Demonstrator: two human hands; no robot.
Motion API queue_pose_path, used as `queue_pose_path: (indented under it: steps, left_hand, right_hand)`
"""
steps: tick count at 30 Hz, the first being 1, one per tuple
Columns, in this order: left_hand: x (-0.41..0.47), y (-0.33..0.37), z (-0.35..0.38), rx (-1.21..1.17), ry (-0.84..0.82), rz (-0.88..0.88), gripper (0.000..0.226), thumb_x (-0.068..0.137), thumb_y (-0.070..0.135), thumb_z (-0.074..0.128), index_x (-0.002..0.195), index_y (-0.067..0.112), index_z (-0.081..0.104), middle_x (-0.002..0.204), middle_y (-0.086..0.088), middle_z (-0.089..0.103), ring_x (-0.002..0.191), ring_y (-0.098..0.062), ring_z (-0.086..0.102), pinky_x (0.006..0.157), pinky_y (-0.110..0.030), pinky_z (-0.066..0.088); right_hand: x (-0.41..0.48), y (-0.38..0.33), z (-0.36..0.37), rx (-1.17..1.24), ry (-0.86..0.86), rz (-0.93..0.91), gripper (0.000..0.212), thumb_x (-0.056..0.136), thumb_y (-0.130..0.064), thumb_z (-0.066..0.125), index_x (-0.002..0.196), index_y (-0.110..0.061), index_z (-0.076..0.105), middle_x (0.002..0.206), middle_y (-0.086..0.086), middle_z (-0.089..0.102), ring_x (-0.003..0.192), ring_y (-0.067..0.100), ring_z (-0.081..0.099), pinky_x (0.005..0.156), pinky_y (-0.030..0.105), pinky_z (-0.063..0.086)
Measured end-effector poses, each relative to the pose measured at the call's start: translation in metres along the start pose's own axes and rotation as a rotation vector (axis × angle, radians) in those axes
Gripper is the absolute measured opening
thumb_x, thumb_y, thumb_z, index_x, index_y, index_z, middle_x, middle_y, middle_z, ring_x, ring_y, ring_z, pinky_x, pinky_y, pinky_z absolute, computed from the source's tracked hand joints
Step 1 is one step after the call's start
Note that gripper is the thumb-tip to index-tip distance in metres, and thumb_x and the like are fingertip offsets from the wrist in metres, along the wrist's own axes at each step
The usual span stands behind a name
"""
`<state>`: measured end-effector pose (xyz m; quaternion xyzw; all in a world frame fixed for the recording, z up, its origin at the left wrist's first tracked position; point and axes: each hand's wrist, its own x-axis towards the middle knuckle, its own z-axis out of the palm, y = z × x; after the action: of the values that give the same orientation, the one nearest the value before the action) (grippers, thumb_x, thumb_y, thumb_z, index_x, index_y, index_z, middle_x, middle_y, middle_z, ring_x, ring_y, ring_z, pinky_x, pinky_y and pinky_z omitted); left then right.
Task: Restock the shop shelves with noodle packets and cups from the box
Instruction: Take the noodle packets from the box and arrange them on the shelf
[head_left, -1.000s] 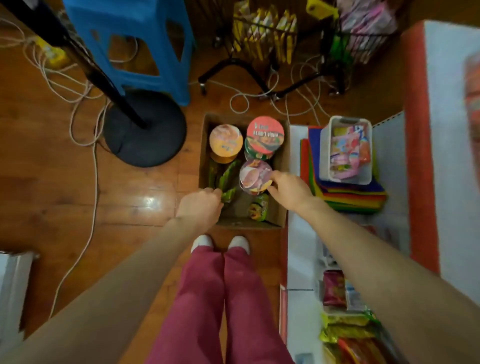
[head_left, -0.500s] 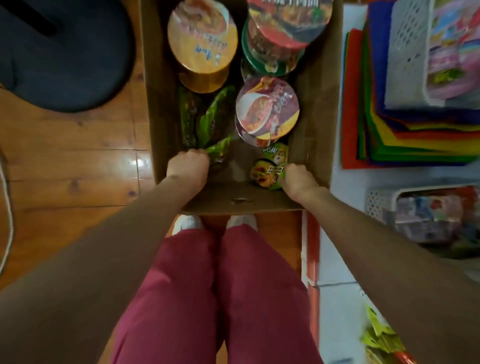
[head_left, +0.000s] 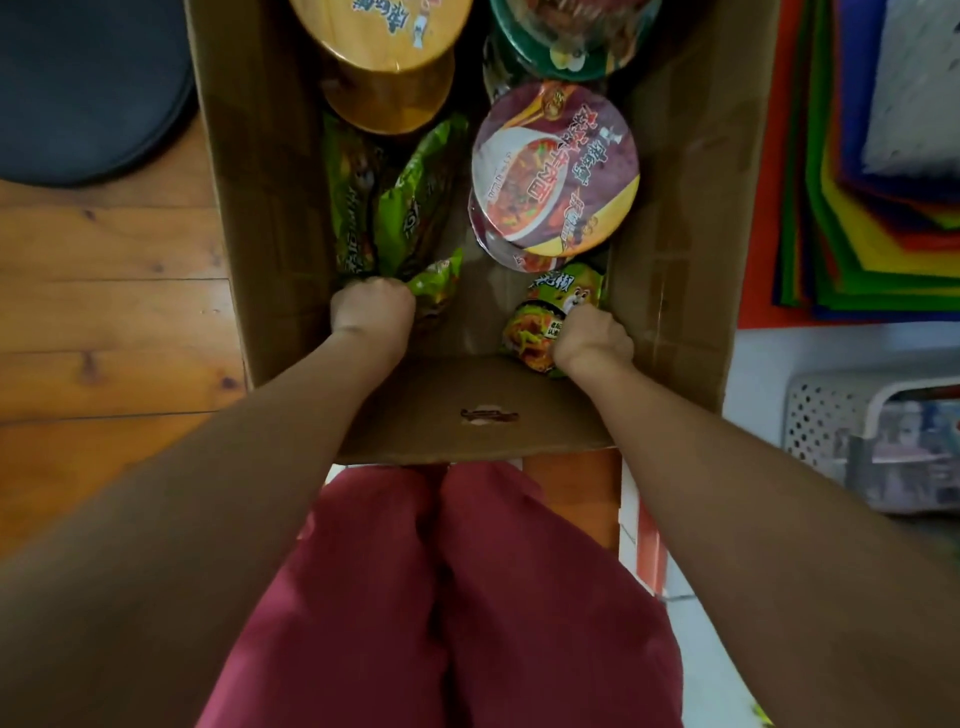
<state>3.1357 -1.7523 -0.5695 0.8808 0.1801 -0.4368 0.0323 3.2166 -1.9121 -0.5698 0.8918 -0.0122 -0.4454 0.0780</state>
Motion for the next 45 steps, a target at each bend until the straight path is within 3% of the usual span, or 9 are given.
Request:
queue_pose_path:
  steps: [3, 9, 14, 17, 21, 25, 28, 35, 45]
  left_hand:
    - [0.001, -0.001, -0.001, 0.015, -0.005, 0.015, 0.029, 0.09, -0.005, 0.043, 0.114, 0.003, 0.056, 0.119, -0.016, 0.057, 0.111, -0.035, 0.055, 0.073, -0.038, 0.046]
    - [-0.002, -0.001, -0.004, -0.005, 0.025, 0.032, 0.03, 0.091, -0.006, 0.04, 0.114, 0.004, 0.056, 0.118, -0.016, 0.059, 0.109, -0.034, 0.057, 0.072, -0.038, 0.047]
    - [-0.004, -0.002, -0.009, -0.049, 0.047, 0.025, 0.03, 0.091, -0.007, 0.04, 0.113, 0.002, 0.056, 0.116, -0.017, 0.06, 0.107, -0.035, 0.058, 0.069, -0.038, 0.046]
    - [-0.006, -0.002, -0.013, -0.087, 0.055, 0.024, 0.03, 0.091, -0.008, 0.041, 0.115, 0.001, 0.054, 0.117, -0.018, 0.059, 0.108, -0.036, 0.058, 0.074, -0.039, 0.049]
    - [-0.004, 0.0, -0.016, -0.133, 0.077, 0.032, 0.03, 0.09, -0.009, 0.041, 0.117, -0.002, 0.052, 0.117, -0.019, 0.059, 0.106, -0.037, 0.059, 0.073, -0.039, 0.048]
    - [-0.002, 0.0, -0.017, -0.172, 0.085, 0.042, 0.029, 0.089, -0.008, 0.042, 0.116, -0.002, 0.052, 0.116, -0.02, 0.06, 0.106, -0.037, 0.059, 0.074, -0.039, 0.049]
    - [-0.002, -0.002, -0.021, -0.194, 0.091, 0.041, 0.029, 0.089, -0.009, 0.043, 0.116, -0.002, 0.052, 0.115, -0.021, 0.06, 0.106, -0.038, 0.059, 0.073, -0.039, 0.048]
    - [-0.018, -0.008, -0.036, -0.201, 0.106, 0.055, 0.028, 0.089, -0.007, 0.046, 0.116, -0.001, 0.052, 0.113, -0.02, 0.061, 0.103, -0.037, 0.06, 0.071, -0.039, 0.048]
    - [-0.087, -0.019, -0.084, -0.263, 0.107, 0.072, 0.028, 0.089, -0.007, 0.043, 0.116, -0.002, 0.051, 0.114, -0.022, 0.06, 0.104, -0.04, 0.059, 0.077, -0.043, 0.049]
  right_hand:
    - [0.0, 0.0, 0.002, -0.026, 0.065, -0.006, 0.034, 0.094, -0.005, 0.038, 0.126, -0.008, 0.049, 0.129, 0.015, 0.054, 0.119, 0.032, 0.052, 0.091, 0.038, 0.045]
    - [-0.004, -0.001, -0.002, -0.04, 0.108, -0.045, 0.03, 0.092, 0.0, 0.039, 0.117, -0.006, 0.056, 0.124, 0.018, 0.056, 0.116, 0.035, 0.053, 0.089, 0.039, 0.046]
    - [-0.006, -0.001, -0.002, 0.004, 0.136, -0.043, 0.031, 0.096, -0.006, 0.035, 0.119, -0.005, 0.055, 0.124, 0.019, 0.056, 0.115, 0.036, 0.053, 0.088, 0.039, 0.046]
    - [-0.006, -0.003, 0.001, 0.068, 0.148, -0.019, 0.029, 0.097, -0.008, 0.036, 0.118, -0.005, 0.056, 0.122, 0.019, 0.057, 0.114, 0.036, 0.054, 0.088, 0.039, 0.047]
    - [-0.003, -0.01, 0.009, 0.339, 0.196, 0.114, 0.028, 0.093, -0.009, 0.049, 0.119, 0.001, 0.05, 0.124, 0.022, 0.055, 0.114, 0.037, 0.054, 0.089, 0.041, 0.047]
    - [-0.002, -0.021, 0.009, 0.668, 0.236, 0.244, 0.047, 0.084, -0.011, 0.065, 0.121, 0.002, 0.039, 0.128, 0.023, 0.05, 0.117, 0.039, 0.051, 0.091, 0.042, 0.045]
    - [-0.003, -0.029, 0.01, 0.821, 0.222, 0.316, 0.056, 0.078, -0.014, 0.072, 0.122, 0.003, 0.042, 0.129, 0.022, 0.049, 0.118, 0.037, 0.05, 0.094, 0.042, 0.045]
    - [-0.018, -0.025, 0.002, 0.854, 0.222, 0.306, 0.034, 0.081, -0.012, 0.067, 0.112, 0.001, 0.058, 0.119, 0.021, 0.058, 0.115, 0.033, 0.053, 0.093, 0.039, 0.046]
    - [-0.095, -0.011, -0.047, 0.831, 0.227, 0.225, 0.033, 0.084, -0.015, 0.062, 0.112, 0.0, 0.051, 0.118, 0.018, 0.059, 0.111, 0.033, 0.055, 0.09, 0.037, 0.045]
